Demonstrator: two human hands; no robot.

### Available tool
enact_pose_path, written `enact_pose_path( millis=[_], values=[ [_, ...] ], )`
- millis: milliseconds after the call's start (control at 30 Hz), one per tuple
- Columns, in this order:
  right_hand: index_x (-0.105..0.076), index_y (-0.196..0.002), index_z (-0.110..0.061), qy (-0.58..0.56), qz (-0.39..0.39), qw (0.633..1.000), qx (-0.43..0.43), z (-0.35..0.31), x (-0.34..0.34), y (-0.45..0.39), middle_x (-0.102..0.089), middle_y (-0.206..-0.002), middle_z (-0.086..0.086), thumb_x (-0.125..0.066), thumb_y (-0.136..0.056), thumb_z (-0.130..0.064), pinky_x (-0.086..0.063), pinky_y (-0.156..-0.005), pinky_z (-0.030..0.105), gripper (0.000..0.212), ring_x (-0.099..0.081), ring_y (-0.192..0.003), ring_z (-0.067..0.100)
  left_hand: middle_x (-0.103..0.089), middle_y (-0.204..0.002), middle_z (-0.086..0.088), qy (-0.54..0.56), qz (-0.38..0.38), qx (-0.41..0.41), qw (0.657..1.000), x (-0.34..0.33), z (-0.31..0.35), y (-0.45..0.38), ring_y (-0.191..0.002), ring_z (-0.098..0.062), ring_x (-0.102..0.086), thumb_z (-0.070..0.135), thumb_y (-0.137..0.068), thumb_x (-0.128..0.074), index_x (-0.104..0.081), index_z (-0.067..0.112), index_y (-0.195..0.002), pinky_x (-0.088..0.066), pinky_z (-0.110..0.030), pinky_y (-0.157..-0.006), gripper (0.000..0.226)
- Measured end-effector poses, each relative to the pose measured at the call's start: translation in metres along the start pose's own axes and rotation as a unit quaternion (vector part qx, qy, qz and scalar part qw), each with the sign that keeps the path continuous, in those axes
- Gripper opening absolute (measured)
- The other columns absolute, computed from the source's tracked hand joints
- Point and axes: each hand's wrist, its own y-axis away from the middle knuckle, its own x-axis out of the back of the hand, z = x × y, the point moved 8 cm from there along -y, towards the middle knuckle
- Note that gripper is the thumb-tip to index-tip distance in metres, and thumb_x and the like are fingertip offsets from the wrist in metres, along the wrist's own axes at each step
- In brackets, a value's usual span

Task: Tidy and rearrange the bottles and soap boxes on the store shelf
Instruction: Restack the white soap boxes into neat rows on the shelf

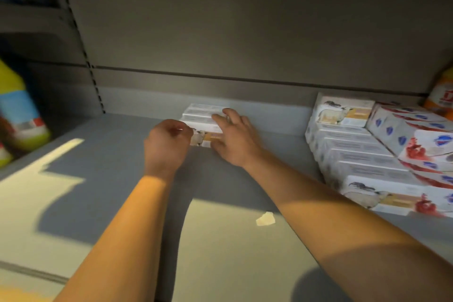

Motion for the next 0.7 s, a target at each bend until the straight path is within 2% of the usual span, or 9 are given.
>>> enact_pose_path(
  millis=[100,233,333,467,567,633,700],
  values=[
    [-0.037,-0.147,-0.026,0.041,0.063,0.997,0.011,-0.003,-0.003,0.007,-0.022,-0.157,0.002,-0.061,-0.087,-0.04,-0.032,-0.11,0.038,0.066,-0.03,-0.132,0.03,-0.073,-0.095,-0.001,-0.037,0.025,-0.006,0.999,0.003,-0.003,-0.005,-0.094,-0.023,-0.065,0.027,-0.083,-0.062,-0.071,0.019,-0.1,-0.049,-0.028,-0.083,0.02],
    [-0.05,-0.137,-0.026,0.058,0.101,0.993,0.017,-0.006,0.005,0.009,-0.041,-0.142,0.002,-0.064,-0.085,-0.041,-0.035,-0.101,0.037,0.056,-0.038,-0.124,0.029,-0.073,-0.1,-0.001,-0.029,0.055,-0.019,0.998,0.007,0.0,-0.007,-0.097,-0.021,-0.065,0.026,-0.084,-0.063,-0.07,0.017,-0.106,-0.048,-0.028,-0.086,0.024],
    [-0.05,-0.137,-0.026,-0.023,0.07,0.997,-0.019,-0.003,0.003,0.011,-0.052,-0.128,0.005,-0.065,-0.088,-0.036,-0.039,-0.097,0.034,0.052,-0.046,-0.117,0.029,-0.073,-0.1,-0.003,-0.018,0.067,-0.027,0.997,0.009,0.001,-0.004,-0.098,-0.023,-0.065,0.024,-0.084,-0.064,-0.07,0.015,-0.106,-0.049,-0.029,-0.088,0.024],
    [-0.054,-0.133,-0.026,-0.189,0.048,0.975,-0.108,0.004,0.008,0.023,-0.05,-0.118,0.004,-0.071,-0.085,-0.023,-0.039,-0.091,0.021,0.051,-0.057,-0.108,0.024,-0.071,-0.096,0.001,-0.024,0.061,-0.054,0.996,0.003,0.01,0.003,-0.09,-0.019,-0.062,0.027,-0.085,-0.062,-0.068,0.017,-0.105,-0.045,-0.025,-0.08,0.023],
    [-0.058,-0.128,-0.027,-0.215,0.069,0.965,-0.134,0.012,0.031,0.05,-0.046,-0.106,-0.003,-0.072,-0.084,-0.022,-0.037,-0.086,0.016,0.047,-0.057,-0.102,0.02,-0.068,-0.091,0.003,-0.016,0.046,-0.093,0.994,-0.003,0.024,0.011,-0.083,-0.017,-0.06,0.028,-0.086,-0.061,-0.067,0.02,-0.103,-0.045,-0.026,-0.076,0.02],
    [-0.06,-0.125,-0.026,-0.236,0.084,0.958,-0.141,0.019,0.052,0.073,-0.051,-0.107,-0.002,-0.072,-0.083,-0.023,-0.041,-0.093,0.021,0.043,-0.058,-0.102,0.019,-0.069,-0.092,0.004,-0.009,0.033,-0.109,0.993,-0.007,0.034,0.017,-0.081,-0.015,-0.061,0.03,-0.086,-0.061,-0.067,0.021,-0.103,-0.047,-0.025,-0.076,0.02],
    [-0.06,-0.124,-0.027,-0.272,0.088,0.947,-0.147,0.029,0.072,0.098,-0.055,-0.114,-0.001,-0.07,-0.085,-0.025,-0.045,-0.097,0.029,0.04,-0.059,-0.104,0.018,-0.07,-0.094,0.005,0.038,-0.007,-0.113,0.993,-0.015,0.045,0.025,-0.075,-0.006,-0.063,0.033,-0.086,-0.062,-0.067,0.022,-0.101,-0.048,-0.02,-0.069,0.019]
  ],
)
